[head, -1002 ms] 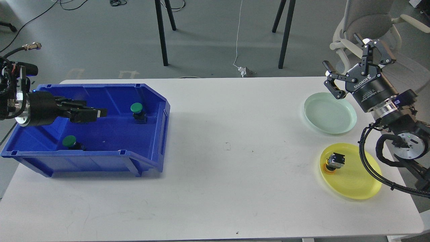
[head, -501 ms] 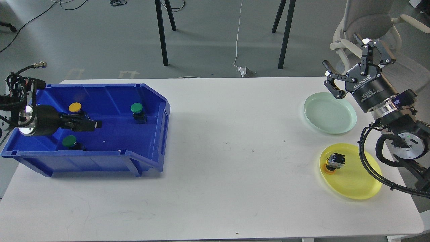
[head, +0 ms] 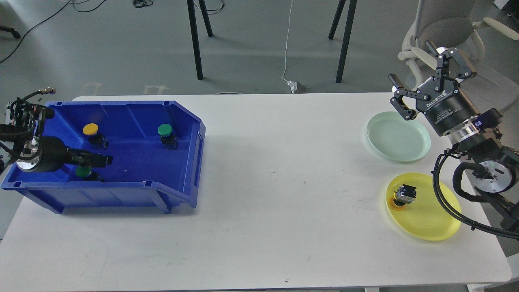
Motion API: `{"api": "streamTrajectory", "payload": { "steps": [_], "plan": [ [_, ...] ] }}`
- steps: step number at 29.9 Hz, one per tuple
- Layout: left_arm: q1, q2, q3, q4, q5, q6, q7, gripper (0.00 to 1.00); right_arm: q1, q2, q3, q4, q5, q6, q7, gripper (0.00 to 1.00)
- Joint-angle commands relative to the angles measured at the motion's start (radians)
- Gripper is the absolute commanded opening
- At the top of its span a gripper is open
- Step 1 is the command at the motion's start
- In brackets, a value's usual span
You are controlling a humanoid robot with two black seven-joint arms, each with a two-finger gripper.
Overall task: Pass button and place on color plate
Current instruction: 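Move the left gripper down toward the green button nearest the robot, then close the left gripper on the green button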
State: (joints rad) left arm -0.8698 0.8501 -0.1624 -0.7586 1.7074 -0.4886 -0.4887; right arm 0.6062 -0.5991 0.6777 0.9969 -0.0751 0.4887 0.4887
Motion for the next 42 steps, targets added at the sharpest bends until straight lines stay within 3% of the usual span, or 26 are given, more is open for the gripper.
{"api": "streamTrajectory", "payload": {
  "steps": [1,42],
  "plan": [
    [0.0,0.001,0.003,0.001,0.0,0.0,0.0,0.91,0.0,0.004,-0.001,0.002,0.0,0.0,0.0,0.96],
    [0.011,0.001,0.03,0.047,0.001,0.0,0.0,0.88,-0.013,0.01,0.005,0.006,0.0,0.0,0.0,0.96]
  ]
}}
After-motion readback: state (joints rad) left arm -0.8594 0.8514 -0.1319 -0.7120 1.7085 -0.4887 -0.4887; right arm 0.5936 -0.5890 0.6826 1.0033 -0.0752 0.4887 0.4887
